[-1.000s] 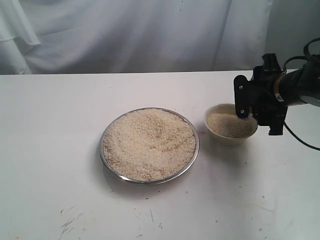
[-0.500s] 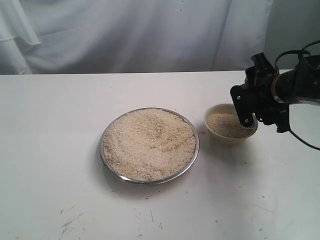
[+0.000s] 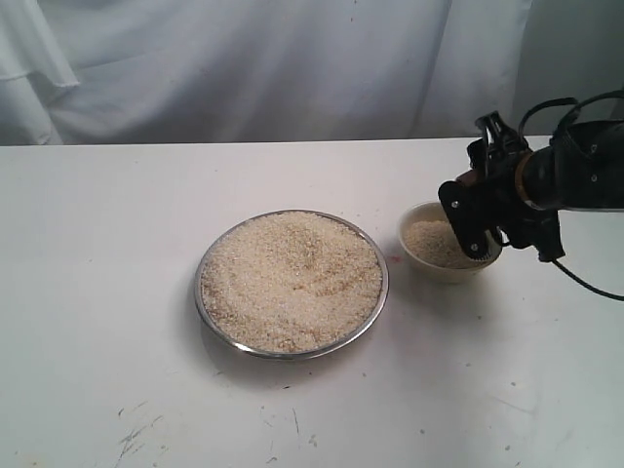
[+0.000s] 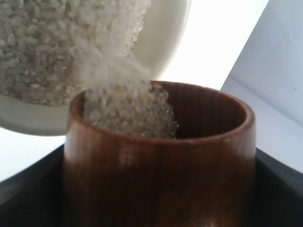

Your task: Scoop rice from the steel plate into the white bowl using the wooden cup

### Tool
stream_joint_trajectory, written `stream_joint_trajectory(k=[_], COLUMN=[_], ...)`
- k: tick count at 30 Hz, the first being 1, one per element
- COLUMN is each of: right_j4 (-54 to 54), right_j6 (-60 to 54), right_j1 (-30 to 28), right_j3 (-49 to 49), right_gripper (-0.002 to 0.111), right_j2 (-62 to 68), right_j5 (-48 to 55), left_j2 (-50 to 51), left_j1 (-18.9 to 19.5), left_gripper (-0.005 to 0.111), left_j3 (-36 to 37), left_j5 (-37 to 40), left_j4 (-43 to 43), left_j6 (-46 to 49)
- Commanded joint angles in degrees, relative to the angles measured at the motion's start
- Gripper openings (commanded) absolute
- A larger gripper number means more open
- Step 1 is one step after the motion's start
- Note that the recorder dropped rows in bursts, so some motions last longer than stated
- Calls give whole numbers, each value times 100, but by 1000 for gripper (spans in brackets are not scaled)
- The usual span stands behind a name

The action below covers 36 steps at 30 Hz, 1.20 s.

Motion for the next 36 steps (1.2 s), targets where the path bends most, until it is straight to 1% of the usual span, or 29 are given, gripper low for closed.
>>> stream_joint_trajectory(k=[1,36], right_j4=[-232,-1767], right_j6=[123,136], right_j1=[62,769], right_j3=[-52,-93], right_gripper=[0,0], right_j2=[-27,-27], right_j5=[152,1283], left_j2=[-24,-24], left_j1=[-15,-15], left_gripper=[0,0], left_j3=[28,28], left_j5=[-82,-82], left_j4=[6,6], left_j6=[-3,-3])
